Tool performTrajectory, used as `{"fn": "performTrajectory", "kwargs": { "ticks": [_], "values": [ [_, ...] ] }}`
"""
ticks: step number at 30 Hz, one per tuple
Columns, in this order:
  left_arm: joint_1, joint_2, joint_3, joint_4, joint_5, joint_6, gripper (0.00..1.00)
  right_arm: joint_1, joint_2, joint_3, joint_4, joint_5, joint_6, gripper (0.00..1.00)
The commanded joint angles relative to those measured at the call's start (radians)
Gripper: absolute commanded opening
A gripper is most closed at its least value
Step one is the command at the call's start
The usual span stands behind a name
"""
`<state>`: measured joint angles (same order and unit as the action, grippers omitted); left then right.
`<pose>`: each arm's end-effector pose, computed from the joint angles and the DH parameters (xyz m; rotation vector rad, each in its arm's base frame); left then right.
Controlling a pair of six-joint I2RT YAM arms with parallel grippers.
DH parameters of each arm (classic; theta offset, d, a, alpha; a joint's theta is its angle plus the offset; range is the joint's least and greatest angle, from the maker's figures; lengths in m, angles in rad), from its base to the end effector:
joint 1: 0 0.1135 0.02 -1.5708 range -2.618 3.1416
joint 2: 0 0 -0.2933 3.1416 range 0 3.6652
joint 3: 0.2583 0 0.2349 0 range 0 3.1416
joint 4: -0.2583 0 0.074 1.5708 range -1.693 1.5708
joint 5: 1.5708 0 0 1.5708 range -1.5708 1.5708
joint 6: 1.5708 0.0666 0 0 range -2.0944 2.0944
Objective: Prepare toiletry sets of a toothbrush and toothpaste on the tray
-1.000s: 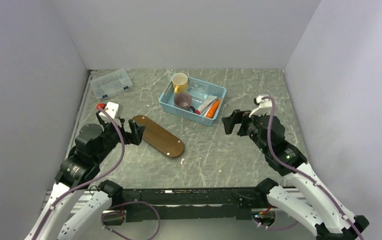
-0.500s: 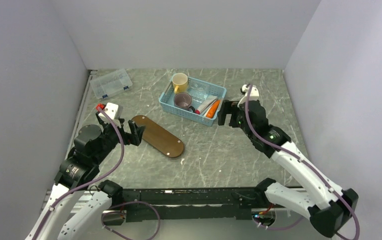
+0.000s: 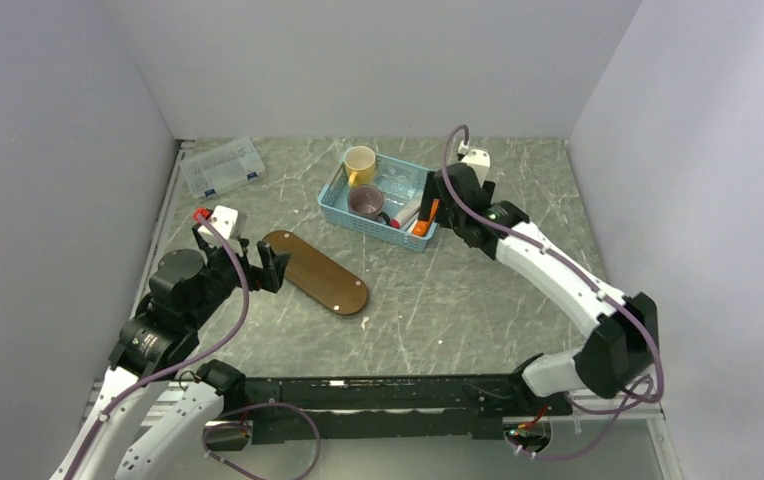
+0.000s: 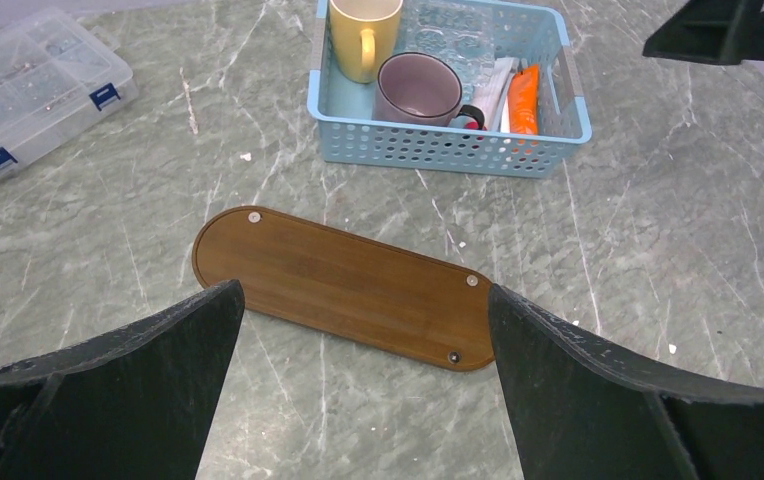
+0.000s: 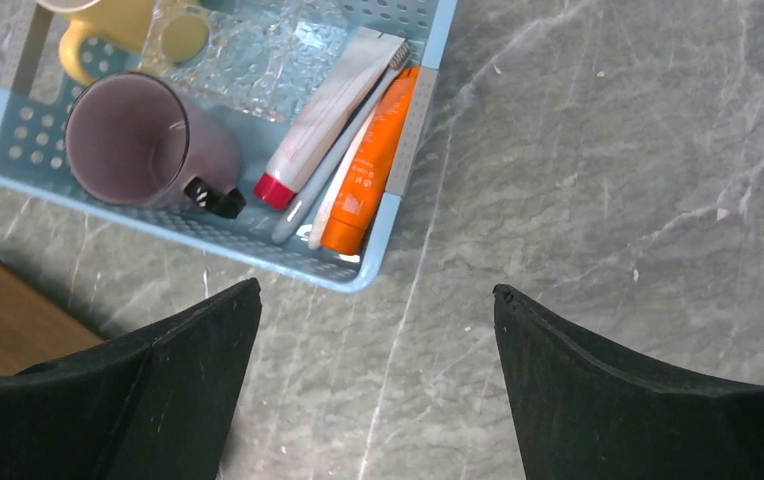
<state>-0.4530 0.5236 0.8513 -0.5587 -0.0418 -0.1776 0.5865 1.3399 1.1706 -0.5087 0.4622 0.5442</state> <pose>0.0898 -0.0406 0.3579 0.2200 1.8073 -0.4110 0.2587 0.1363 0.3361 0.1972 2.1606 0.1244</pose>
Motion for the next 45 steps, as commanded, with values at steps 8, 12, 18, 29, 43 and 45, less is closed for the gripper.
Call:
{"fn": "performTrajectory", "kwargs": {
  "ticks": [8, 12, 18, 29, 43, 45],
  "values": [
    [0.004, 0.006, 0.014, 0.011, -0.003, 0.001, 0.99, -0.111, 0.248, 0.189, -0.08, -0.024, 0.144, 0.79],
    [0.004, 0.003, 0.016, 0.003, -0.013, 0.002, 0.99, -0.149, 0.356, 0.227, -0.071, -0.061, 0.159, 0.76],
    [0.004, -0.006, 0.012, 0.009, -0.006, 0.004, 0.99, -0.164, 0.483, 0.319, -0.085, -0.083, 0.155, 0.74],
    [0.004, -0.011, 0.012, 0.005, -0.023, 0.007, 0.99, -0.199, 0.604, 0.399, -0.088, -0.111, 0.134, 0.57],
    [0.004, -0.007, 0.014, 0.002, -0.022, 0.008, 0.99, -0.205, 0.643, 0.413, -0.088, -0.13, 0.107, 0.28],
    [0.004, -0.006, 0.014, 0.001, -0.021, 0.008, 0.99, -0.207, 0.644, 0.411, -0.088, -0.13, 0.101, 0.23]
  ]
}}
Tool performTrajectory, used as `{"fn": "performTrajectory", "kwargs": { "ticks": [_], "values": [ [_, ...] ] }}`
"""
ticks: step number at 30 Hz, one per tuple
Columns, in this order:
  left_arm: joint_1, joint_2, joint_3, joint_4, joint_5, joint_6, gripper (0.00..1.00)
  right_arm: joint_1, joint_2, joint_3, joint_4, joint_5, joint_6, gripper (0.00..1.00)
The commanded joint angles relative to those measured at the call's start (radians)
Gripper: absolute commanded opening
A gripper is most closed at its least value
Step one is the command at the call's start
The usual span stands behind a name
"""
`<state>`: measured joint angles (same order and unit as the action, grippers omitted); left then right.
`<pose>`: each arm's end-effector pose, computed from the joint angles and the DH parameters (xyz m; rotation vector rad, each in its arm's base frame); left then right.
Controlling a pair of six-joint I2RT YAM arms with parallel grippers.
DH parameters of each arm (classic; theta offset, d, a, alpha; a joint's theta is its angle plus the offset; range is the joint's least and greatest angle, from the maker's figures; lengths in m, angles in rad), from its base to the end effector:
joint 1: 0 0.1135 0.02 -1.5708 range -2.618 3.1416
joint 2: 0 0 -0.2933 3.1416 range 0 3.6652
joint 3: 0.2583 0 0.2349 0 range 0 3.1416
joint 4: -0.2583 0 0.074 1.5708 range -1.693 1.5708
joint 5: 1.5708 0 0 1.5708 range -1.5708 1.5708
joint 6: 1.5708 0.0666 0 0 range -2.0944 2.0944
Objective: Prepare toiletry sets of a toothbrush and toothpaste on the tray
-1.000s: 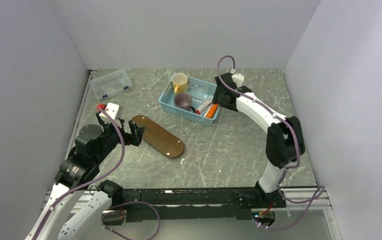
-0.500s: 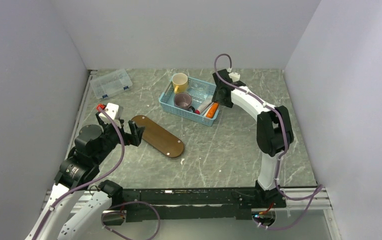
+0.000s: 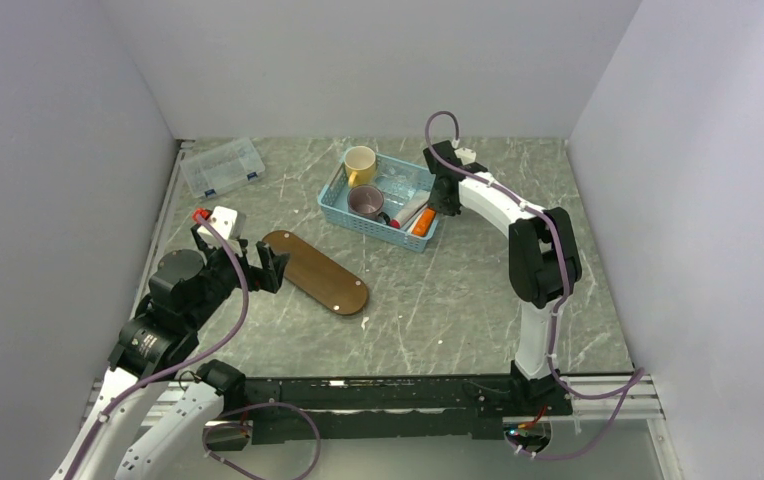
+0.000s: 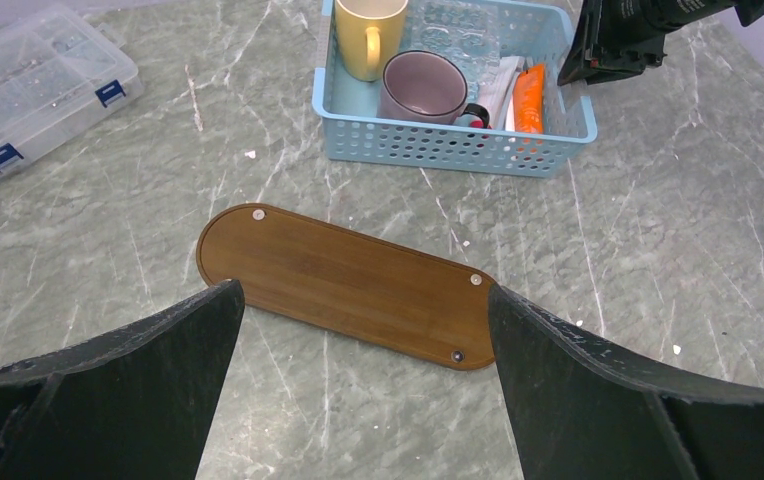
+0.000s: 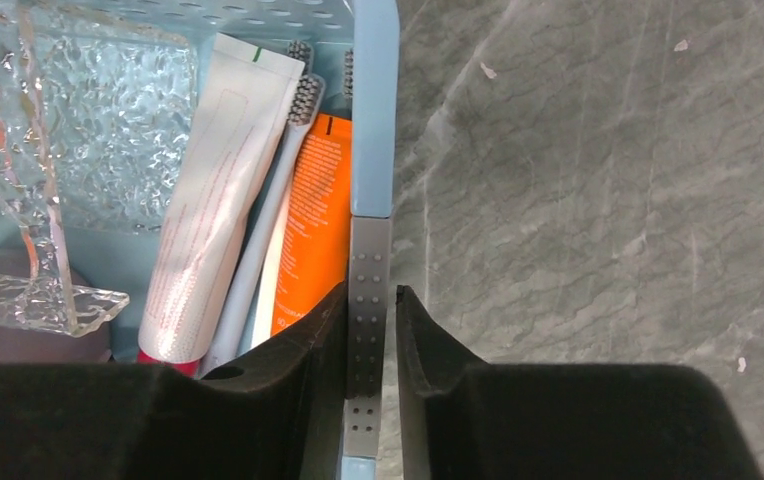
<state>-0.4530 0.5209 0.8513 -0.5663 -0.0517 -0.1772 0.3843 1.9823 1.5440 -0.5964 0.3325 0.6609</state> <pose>0.0892 -0.0396 0.3571 0.2140 1.8120 -0.4007 0.4146 0.1442 0.2225 0.4619 2.4769 -0.0209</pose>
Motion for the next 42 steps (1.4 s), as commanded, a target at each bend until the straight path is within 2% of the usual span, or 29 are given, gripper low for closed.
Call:
{"fn": "performTrajectory", "kwargs": {
  "ticks": [1, 9, 19, 29, 34, 42],
  "values": [
    [0.004, -0.004, 0.014, 0.009, -0.01, 0.009, 0.99, -0.003, 0.003, 0.039, -0.001, -0.003, -0.019, 0.2],
    [0.004, 0.001, 0.014, 0.007, -0.01, 0.009, 0.99, -0.003, 0.002, 0.029, 0.005, 0.004, -0.063, 0.0],
    [0.004, 0.002, 0.014, 0.006, -0.009, 0.01, 0.99, -0.007, -0.042, -0.019, 0.082, -0.046, -0.251, 0.0],
    [0.004, 0.002, 0.012, 0.009, -0.007, 0.01, 0.99, -0.028, -0.016, 0.041, 0.067, -0.134, -0.46, 0.0],
    [0.004, 0.006, 0.012, 0.01, -0.002, 0.011, 0.99, -0.043, -0.011, 0.034, 0.084, -0.195, -0.503, 0.0],
    [0.004, 0.011, 0.013, 0.01, 0.003, 0.011, 0.99, -0.044, 0.009, 0.034, 0.112, -0.203, -0.514, 0.0]
  ]
}}
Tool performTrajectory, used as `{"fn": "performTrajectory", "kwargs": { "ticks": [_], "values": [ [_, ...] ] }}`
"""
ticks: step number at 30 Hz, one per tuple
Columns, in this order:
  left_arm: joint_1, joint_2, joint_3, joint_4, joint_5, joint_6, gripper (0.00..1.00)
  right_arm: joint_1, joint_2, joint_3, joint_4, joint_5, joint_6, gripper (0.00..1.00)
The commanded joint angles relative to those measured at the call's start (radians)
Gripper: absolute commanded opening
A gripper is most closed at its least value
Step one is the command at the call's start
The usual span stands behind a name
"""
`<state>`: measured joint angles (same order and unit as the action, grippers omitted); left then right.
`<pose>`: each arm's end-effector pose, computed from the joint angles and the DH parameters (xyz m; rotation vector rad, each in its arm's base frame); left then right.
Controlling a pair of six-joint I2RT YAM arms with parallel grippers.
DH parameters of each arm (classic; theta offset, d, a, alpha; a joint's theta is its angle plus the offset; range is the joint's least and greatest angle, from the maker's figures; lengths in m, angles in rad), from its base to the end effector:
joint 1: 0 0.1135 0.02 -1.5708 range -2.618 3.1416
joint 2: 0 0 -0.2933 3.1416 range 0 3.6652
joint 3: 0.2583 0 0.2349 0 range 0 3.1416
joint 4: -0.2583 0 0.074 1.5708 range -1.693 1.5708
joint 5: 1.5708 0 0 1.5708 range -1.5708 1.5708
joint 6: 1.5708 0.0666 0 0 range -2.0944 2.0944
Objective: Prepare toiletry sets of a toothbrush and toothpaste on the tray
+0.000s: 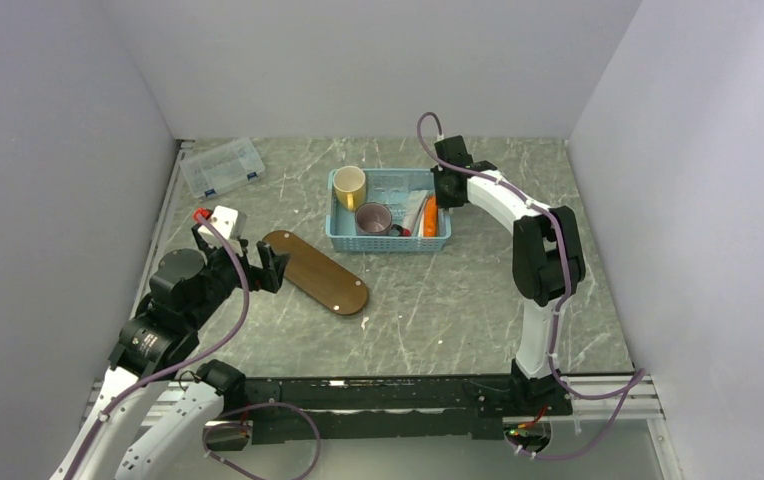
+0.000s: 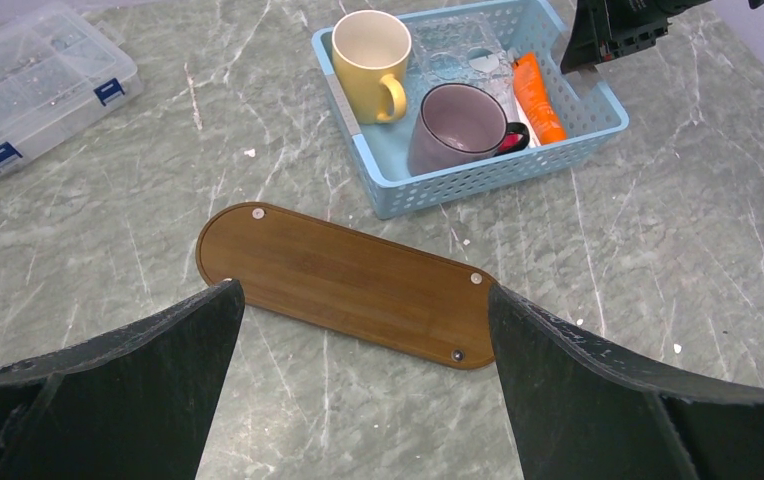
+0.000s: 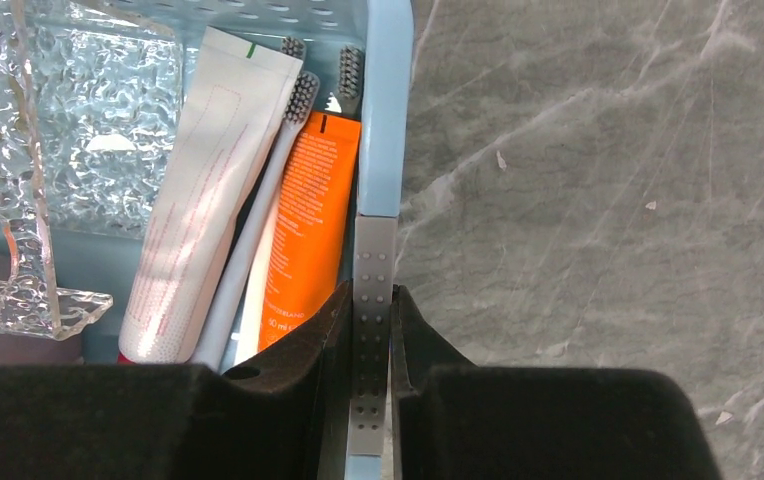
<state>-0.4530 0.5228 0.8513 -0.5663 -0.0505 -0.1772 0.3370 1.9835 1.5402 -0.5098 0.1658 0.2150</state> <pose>0.0896 -0.0399 0.3569 0.2151 1.8139 -0.4013 0.4278 0.1382 0.2251 -0.0864 2.5034 0.0175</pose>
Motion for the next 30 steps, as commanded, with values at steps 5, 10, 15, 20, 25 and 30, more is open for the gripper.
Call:
{"fn": "performTrajectory", "kwargs": {
  "ticks": [5, 10, 15, 20, 25, 30],
  "values": [
    [0.004, 0.007, 0.012, 0.011, 0.001, 0.012, 0.99, 0.002, 0.024, 0.048, 0.026, -0.041, -0.067, 0.0],
    [0.004, 0.008, 0.012, 0.009, 0.001, 0.012, 0.99, 0.003, 0.006, 0.036, 0.038, -0.027, -0.057, 0.22],
    [0.004, 0.009, 0.014, 0.009, 0.0, 0.012, 0.99, 0.003, -0.02, 0.046, 0.027, 0.0, -0.049, 0.44],
    [0.004, 0.006, 0.012, 0.009, -0.002, 0.013, 0.99, 0.003, -0.07, 0.046, 0.018, 0.039, -0.034, 0.55],
    [0.004, 0.008, 0.012, 0.008, -0.004, 0.011, 0.99, 0.045, -0.171, 0.027, -0.009, 0.167, -0.015, 0.62],
    [0.004, 0.011, 0.011, 0.006, -0.016, 0.007, 0.99, 0.126, -0.29, -0.018, -0.05, 0.219, 0.023, 0.64]
  ]
}}
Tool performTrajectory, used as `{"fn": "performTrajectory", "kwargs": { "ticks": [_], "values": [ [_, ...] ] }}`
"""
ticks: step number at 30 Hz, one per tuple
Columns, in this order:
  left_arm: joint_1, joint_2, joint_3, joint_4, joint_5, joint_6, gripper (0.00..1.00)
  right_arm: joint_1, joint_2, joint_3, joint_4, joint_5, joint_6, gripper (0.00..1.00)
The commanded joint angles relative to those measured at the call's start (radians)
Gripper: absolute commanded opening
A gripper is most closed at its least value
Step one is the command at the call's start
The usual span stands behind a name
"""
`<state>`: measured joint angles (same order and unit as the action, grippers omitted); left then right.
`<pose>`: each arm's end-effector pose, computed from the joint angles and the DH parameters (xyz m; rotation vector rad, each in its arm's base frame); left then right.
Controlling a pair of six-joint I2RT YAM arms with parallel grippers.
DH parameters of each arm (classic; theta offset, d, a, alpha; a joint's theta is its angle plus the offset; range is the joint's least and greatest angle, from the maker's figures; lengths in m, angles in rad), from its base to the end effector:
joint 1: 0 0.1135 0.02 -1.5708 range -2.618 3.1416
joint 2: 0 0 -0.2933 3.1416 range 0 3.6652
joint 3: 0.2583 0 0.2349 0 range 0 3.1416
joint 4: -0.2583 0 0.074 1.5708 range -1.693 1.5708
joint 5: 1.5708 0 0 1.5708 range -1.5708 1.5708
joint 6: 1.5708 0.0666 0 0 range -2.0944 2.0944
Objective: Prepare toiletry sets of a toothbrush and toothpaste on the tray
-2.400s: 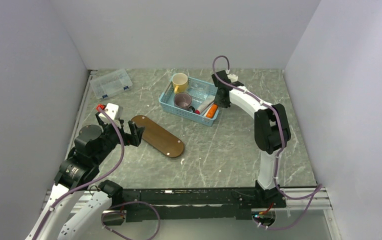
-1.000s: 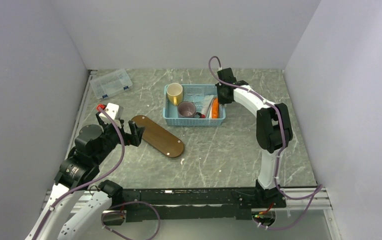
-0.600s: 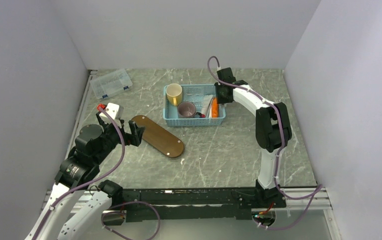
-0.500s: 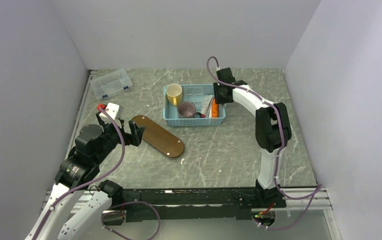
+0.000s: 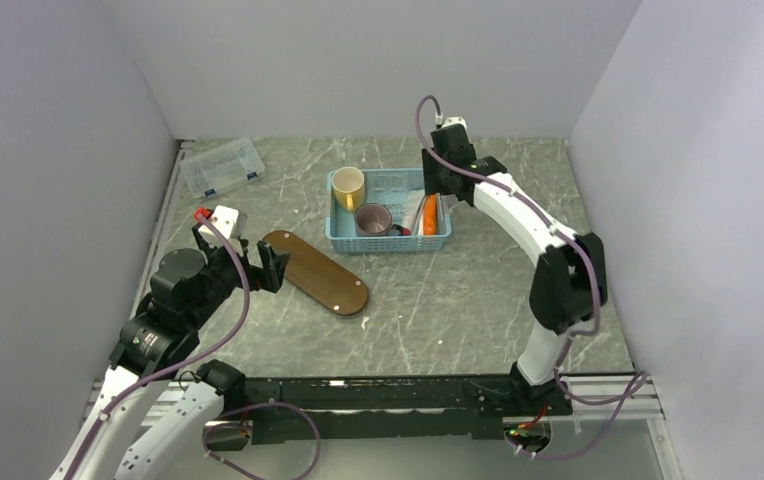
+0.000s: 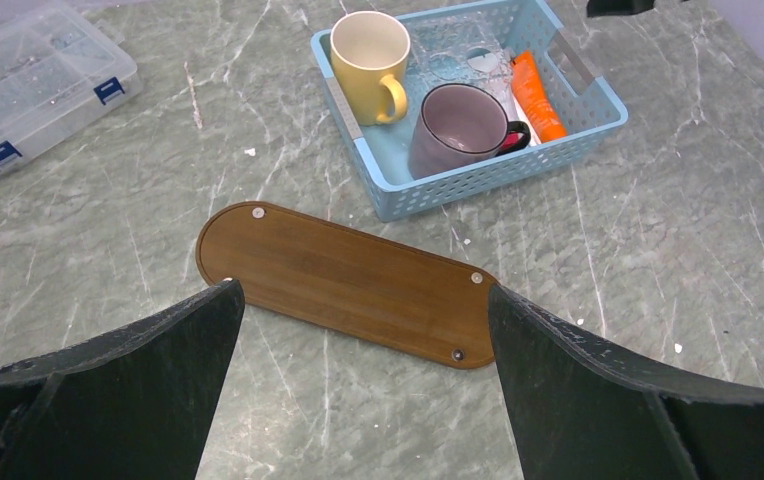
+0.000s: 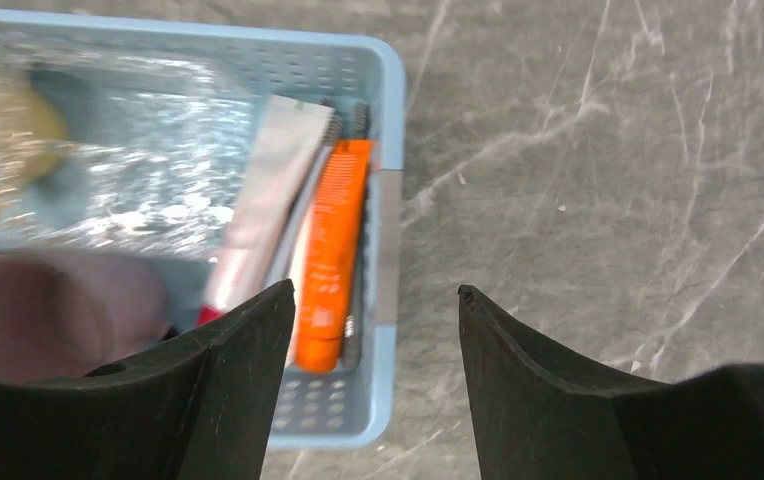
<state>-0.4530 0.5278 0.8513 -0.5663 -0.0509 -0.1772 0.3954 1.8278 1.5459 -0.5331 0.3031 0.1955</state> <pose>0.0907 -0.0404 0.3565 0.2156 1.8188 -0.3998 0.3987 0.1449 0.2915 -0.0921 2.3379 -0.0713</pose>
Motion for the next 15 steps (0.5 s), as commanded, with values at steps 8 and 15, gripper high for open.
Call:
{"fn": "performTrajectory", "kwargs": {
  "ticks": [8, 15],
  "values": [
    [0.004, 0.065, 0.02, -0.021, -0.072, -0.034, 0.99, 0.246, -0.368, -0.222, -0.019, 0.032, 0.207, 0.64],
    [0.004, 0.125, 0.043, -0.069, -0.133, -0.048, 0.99, 0.41, -0.501, -0.411, -0.008, 0.032, 0.448, 0.63]
  ]
}}
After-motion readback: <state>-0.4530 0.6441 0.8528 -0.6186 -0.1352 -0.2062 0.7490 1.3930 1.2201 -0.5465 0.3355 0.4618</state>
